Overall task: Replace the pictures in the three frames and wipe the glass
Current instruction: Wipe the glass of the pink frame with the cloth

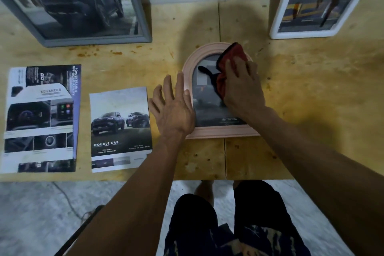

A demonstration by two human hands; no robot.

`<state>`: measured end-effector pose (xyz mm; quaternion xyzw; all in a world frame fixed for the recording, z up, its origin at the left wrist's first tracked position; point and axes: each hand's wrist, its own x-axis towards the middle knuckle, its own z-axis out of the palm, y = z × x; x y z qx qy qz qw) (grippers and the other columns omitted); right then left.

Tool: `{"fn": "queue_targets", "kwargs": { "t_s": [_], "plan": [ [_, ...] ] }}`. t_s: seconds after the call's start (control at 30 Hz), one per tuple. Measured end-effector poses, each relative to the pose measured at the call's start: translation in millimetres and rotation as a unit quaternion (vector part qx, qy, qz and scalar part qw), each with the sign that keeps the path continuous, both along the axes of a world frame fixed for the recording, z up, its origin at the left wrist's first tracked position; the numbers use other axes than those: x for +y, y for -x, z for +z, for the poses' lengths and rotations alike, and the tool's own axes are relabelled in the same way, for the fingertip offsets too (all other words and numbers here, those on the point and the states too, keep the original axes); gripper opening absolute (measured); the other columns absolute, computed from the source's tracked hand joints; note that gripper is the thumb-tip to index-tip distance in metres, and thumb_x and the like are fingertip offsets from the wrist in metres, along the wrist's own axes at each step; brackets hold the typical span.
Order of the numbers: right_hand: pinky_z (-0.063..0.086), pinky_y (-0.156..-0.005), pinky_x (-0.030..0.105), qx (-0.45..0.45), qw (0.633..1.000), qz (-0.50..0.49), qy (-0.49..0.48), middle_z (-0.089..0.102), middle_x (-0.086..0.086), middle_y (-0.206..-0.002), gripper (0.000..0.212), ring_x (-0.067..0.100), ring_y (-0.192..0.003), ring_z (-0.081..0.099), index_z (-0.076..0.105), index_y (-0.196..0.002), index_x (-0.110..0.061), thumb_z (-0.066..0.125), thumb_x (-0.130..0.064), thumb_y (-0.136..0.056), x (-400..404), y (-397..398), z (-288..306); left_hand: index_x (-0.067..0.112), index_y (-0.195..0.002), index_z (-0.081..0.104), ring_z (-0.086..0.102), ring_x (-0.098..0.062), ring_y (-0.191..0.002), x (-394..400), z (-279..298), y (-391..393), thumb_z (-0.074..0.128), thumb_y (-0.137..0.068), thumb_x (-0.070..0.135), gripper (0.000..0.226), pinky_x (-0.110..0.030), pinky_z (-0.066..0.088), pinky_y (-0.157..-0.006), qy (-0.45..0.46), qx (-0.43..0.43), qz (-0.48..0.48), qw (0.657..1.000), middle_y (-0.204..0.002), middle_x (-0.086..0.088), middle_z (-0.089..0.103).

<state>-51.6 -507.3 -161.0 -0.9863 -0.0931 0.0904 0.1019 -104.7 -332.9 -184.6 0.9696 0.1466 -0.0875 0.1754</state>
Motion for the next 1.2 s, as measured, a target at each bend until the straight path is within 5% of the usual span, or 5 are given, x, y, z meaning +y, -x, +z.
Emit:
{"fn": "queue_targets", "kwargs": {
  "t_s": [0.17,0.57,0.77,0.93,1.2],
  "plan": [
    [0.026,-0.096,0.044,-0.010,0.995,0.064,-0.070,0.054,0.023,-0.126,0.051,0.040,-0.120,0.043,0.050,-0.128,-0.006,0.025,-0.030,-0.092,37,-22,4,0.042,-0.156,0.008,0.014,-0.030,-0.147,-2,-1,1,0.017,-0.106,0.045,0.051,-0.056,0.014,-0.116,-0.012,-0.002,0.007,1.000,-0.164,0.003,0.013],
    [0.032,-0.074,0.035,-0.121,0.964,0.181,-0.153,0.067,0.013,-0.081,0.035,0.022,-0.088,0.036,0.071,-0.076,0.000,0.042,-0.017,-0.083,41,35,17,0.043,-0.156,0.008,0.013,-0.030,-0.147,1,0,0,0.018,-0.106,0.043,0.050,-0.056,0.012,-0.116,0.000,0.008,-0.002,1.000,-0.164,0.004,0.011],
    [0.043,-0.083,0.037,0.061,0.979,0.154,-0.119,0.058,0.007,-0.112,0.026,0.027,-0.096,0.048,0.071,-0.110,-0.011,0.055,-0.017,-0.090,2,50,19,0.041,-0.156,0.010,0.014,-0.030,-0.146,1,2,1,0.015,-0.105,0.045,0.051,-0.055,0.012,-0.116,0.004,-0.002,-0.007,1.000,-0.164,0.003,0.012],
    [0.046,-0.077,0.031,0.100,0.982,0.139,-0.085,0.061,0.005,-0.104,0.024,0.024,-0.092,0.060,0.067,-0.109,-0.016,0.051,-0.019,-0.091,-35,26,39,0.042,-0.156,0.009,0.013,-0.030,-0.146,2,1,1,0.015,-0.105,0.045,0.051,-0.056,0.013,-0.116,0.006,0.005,-0.007,1.000,-0.164,0.003,0.012],
    [0.040,-0.092,0.043,-0.078,0.992,0.095,-0.025,0.056,0.020,-0.124,0.034,0.040,-0.111,0.053,0.063,-0.124,-0.012,0.048,-0.021,-0.094,-10,-47,17,0.040,-0.156,0.010,0.016,-0.030,-0.145,-6,5,-5,0.016,-0.106,0.044,0.051,-0.055,0.015,-0.116,0.003,-0.026,-0.017,1.000,-0.164,0.003,0.015]
  ]
}}
